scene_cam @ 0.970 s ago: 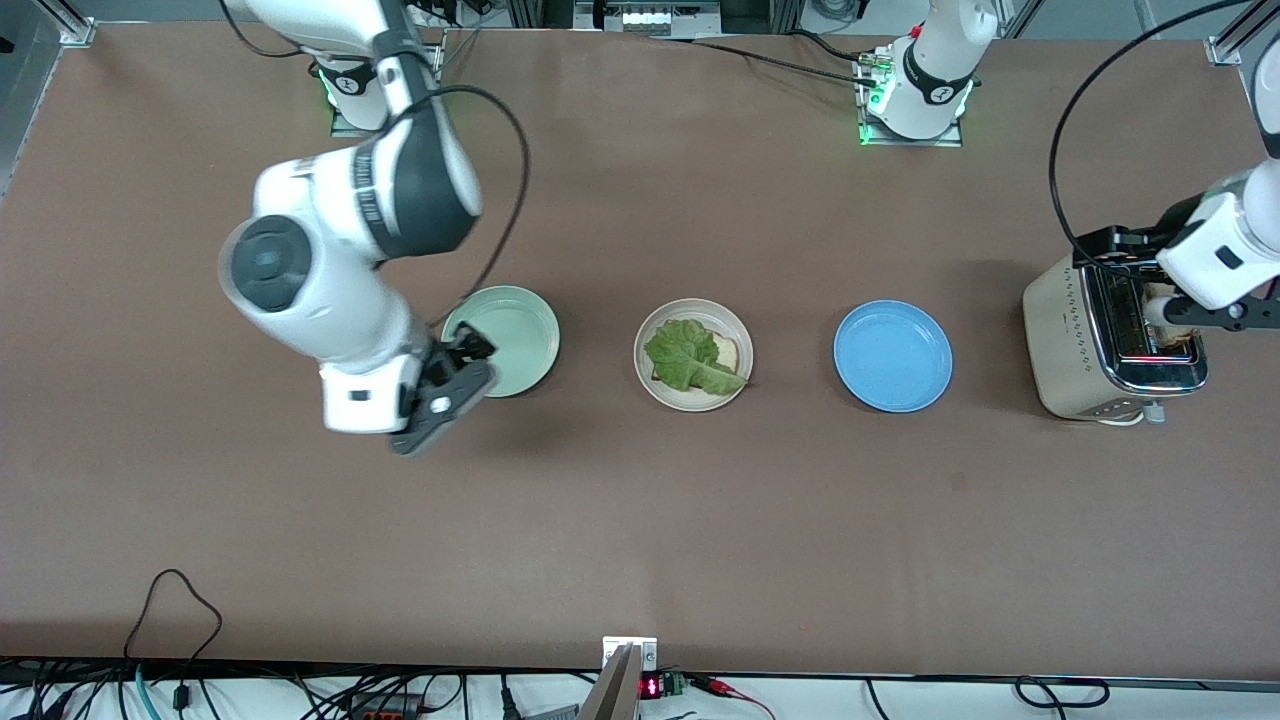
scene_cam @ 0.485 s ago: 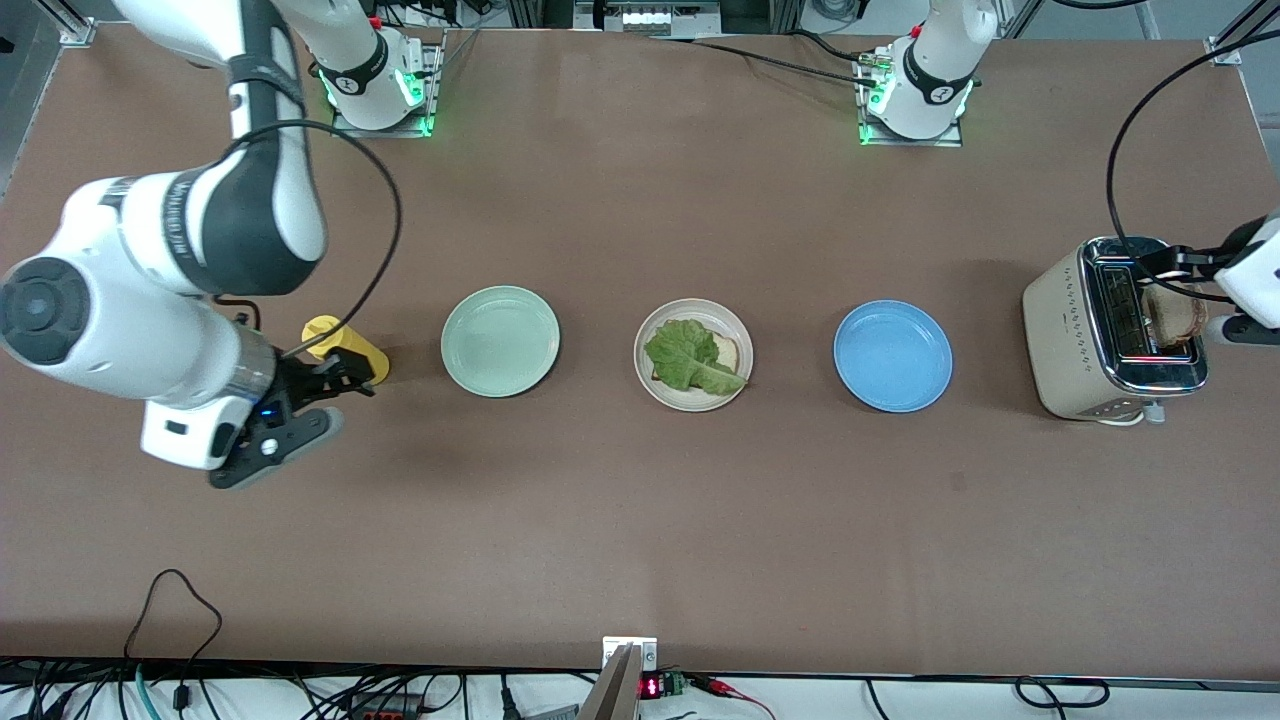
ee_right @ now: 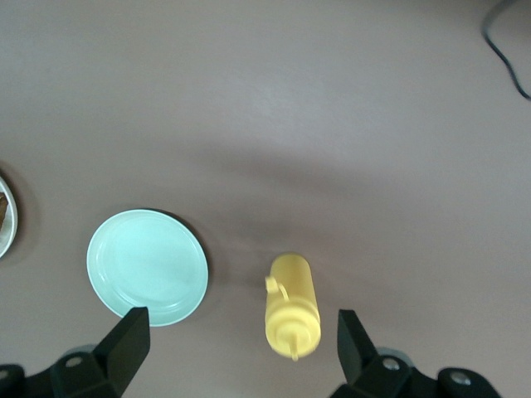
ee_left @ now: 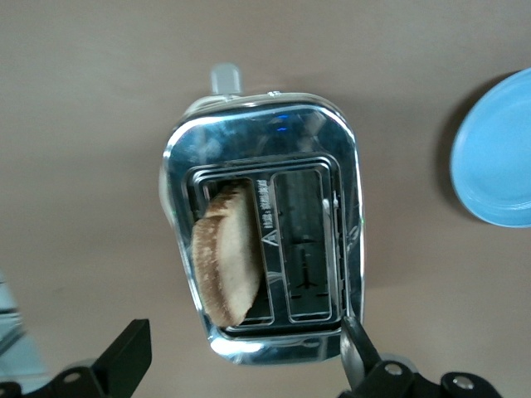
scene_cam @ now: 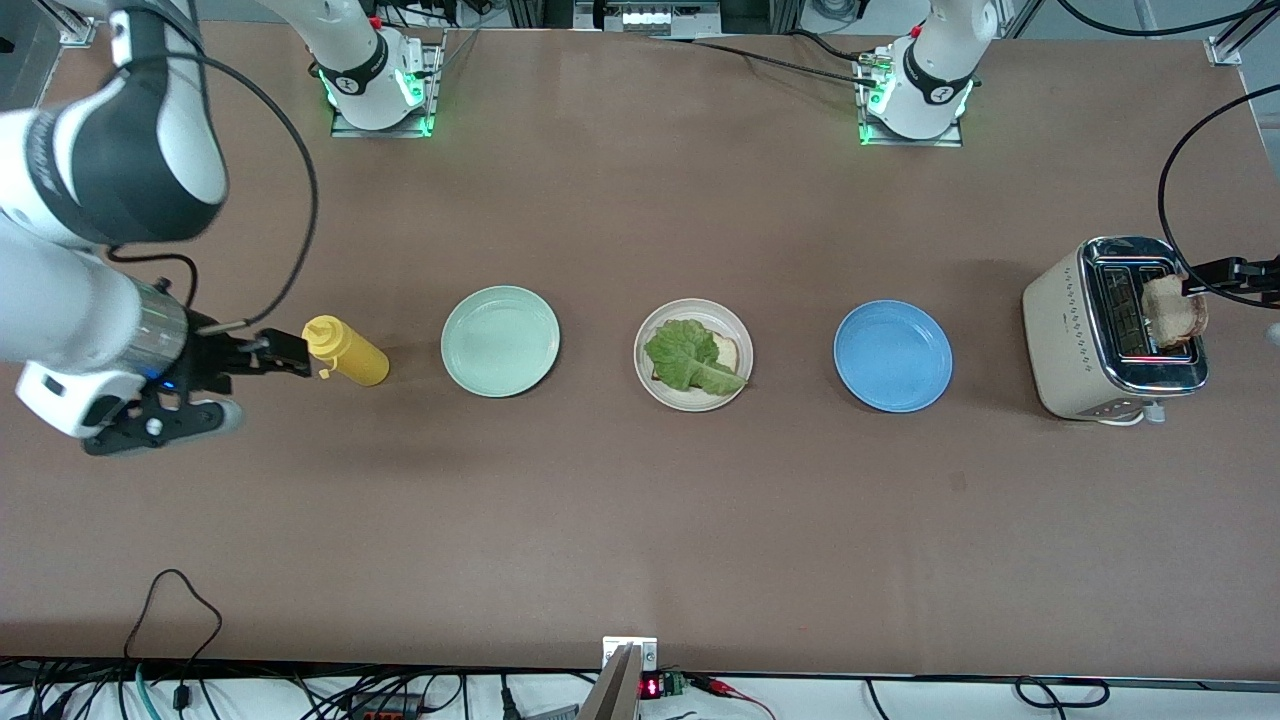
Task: Make sandwich in beige plate with both arms
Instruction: 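Grasp the toaster bread with the left gripper while the right gripper withdraws, then lift the bread slice up out of the toaster with the left gripper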
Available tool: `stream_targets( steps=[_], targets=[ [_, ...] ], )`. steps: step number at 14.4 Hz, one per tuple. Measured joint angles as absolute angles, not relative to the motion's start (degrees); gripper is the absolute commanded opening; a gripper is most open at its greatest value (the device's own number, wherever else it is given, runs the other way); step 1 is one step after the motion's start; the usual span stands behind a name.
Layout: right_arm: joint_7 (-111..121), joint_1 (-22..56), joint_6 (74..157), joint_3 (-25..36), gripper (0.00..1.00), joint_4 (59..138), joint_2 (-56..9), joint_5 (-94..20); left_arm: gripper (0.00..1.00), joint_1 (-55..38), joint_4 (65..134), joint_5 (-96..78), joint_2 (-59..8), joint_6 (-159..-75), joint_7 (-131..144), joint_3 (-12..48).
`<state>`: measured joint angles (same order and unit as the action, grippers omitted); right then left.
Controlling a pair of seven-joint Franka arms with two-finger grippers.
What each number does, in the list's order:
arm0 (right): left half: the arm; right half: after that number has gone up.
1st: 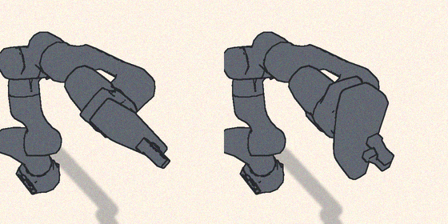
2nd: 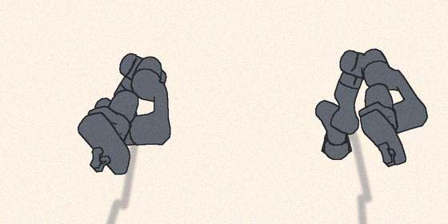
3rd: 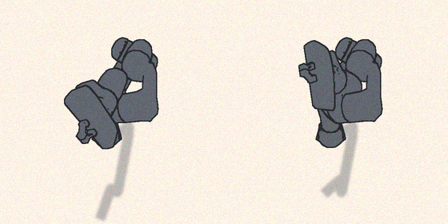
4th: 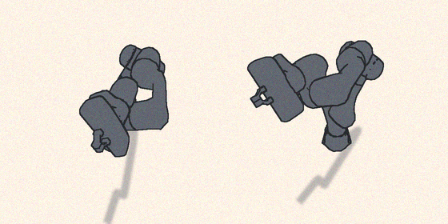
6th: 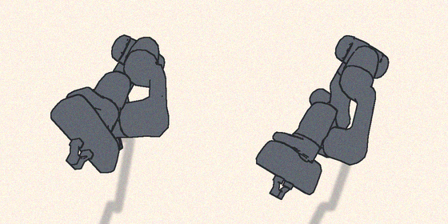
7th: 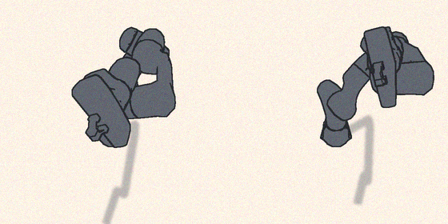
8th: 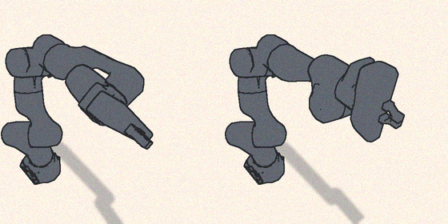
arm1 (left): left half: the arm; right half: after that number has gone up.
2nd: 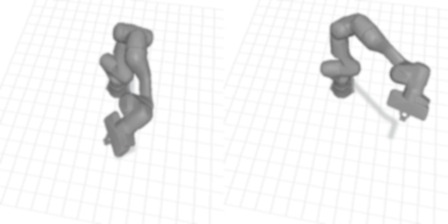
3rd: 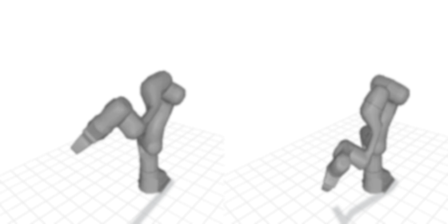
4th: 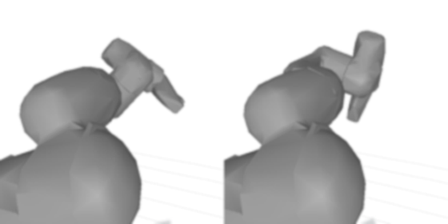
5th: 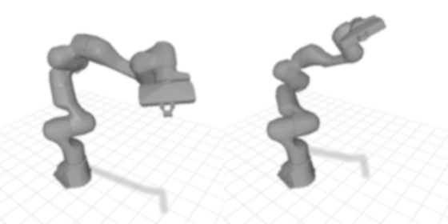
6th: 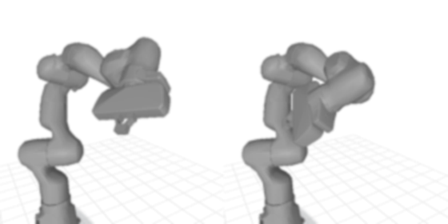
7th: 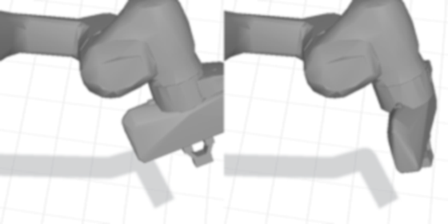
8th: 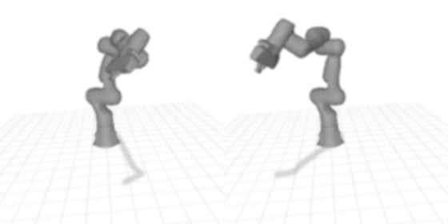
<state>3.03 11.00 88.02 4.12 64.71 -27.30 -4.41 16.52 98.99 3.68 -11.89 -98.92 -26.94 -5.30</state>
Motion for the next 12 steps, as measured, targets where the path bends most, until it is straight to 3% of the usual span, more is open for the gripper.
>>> stream_targets(
  steps=[2,6,9,12],
  targets=[
    [0.78,6.49,87.64,-1.03,1.0,66.52,-24.57,-1.51,1.0,20.03,99.81,0.4,-14.08,-102.4,-32.55,-5.32],
    [-7.17,3.54,87.14,-3.11,1.0,73.33,-17.38,-0.62,0.81,22.55,99.93,-1.77,-17.7,-105.48,-35.73,-5.28],
    [-10.76,3.55,87.28,-3.52,1.0,79.87,-11.07,-0.27,0.33,22.51,99.94,-3.87,-18.72,-105.44,-35.75,-4.97],
    [-11.15,3.15,89.11,-3.52,1.0,85.39,-5.8,-0.23,0.15,22.58,100.09,-4.04,-19.15,-104.74,-35.76,-4.99]
  ],
)
